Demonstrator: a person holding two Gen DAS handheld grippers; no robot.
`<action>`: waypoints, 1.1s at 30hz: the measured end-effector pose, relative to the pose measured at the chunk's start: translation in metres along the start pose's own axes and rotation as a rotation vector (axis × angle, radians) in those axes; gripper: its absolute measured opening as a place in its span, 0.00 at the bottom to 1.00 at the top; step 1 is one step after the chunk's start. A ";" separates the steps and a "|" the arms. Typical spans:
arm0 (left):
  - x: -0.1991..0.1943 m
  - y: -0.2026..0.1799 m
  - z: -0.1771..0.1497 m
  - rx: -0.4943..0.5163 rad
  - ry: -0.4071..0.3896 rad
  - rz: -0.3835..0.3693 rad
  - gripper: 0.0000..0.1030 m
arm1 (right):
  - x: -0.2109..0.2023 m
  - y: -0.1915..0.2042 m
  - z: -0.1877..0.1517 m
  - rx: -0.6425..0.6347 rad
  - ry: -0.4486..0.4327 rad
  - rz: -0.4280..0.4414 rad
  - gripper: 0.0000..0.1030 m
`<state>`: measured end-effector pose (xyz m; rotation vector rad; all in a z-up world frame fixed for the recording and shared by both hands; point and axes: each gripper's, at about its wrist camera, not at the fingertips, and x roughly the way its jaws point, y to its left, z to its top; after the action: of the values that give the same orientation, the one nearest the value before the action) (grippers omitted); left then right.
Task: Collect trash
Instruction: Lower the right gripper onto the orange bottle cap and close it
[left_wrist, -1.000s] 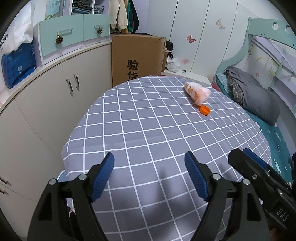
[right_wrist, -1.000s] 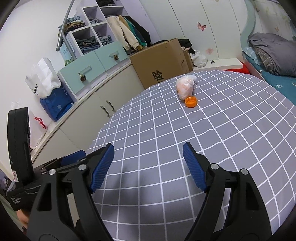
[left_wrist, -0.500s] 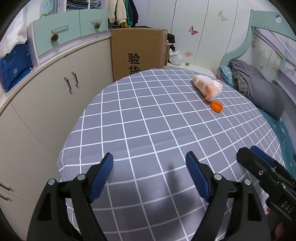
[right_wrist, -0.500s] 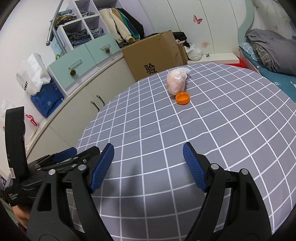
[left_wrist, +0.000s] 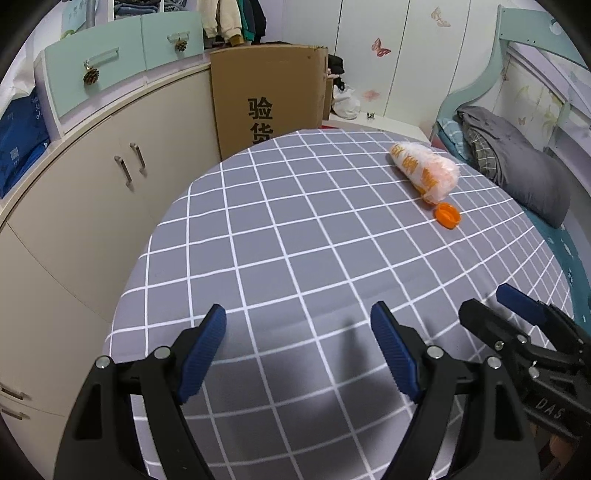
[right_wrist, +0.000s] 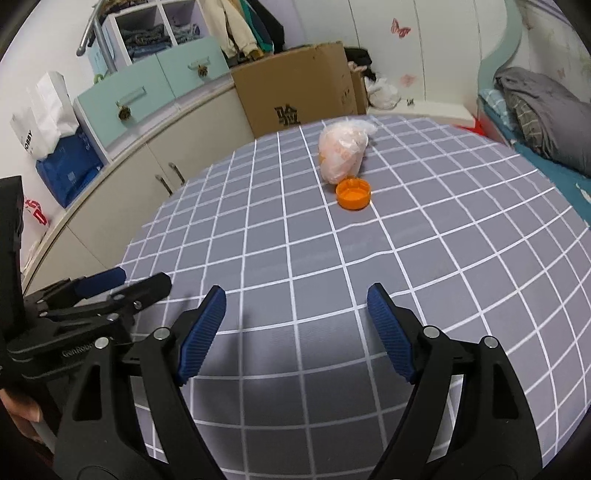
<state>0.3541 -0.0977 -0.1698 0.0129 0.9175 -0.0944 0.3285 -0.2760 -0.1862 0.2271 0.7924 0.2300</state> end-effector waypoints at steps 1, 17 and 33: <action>0.002 0.002 0.001 -0.002 0.010 0.000 0.77 | 0.003 -0.001 0.002 -0.007 0.011 -0.009 0.76; 0.012 -0.006 0.023 0.040 0.016 -0.003 0.77 | 0.039 -0.029 0.044 -0.016 0.042 -0.109 0.76; 0.033 -0.070 0.072 0.150 -0.018 -0.045 0.77 | 0.054 -0.058 0.071 -0.034 0.045 -0.128 0.28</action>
<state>0.4253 -0.1736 -0.1499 0.1302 0.8908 -0.2051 0.4236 -0.3235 -0.1912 0.1387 0.8440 0.1286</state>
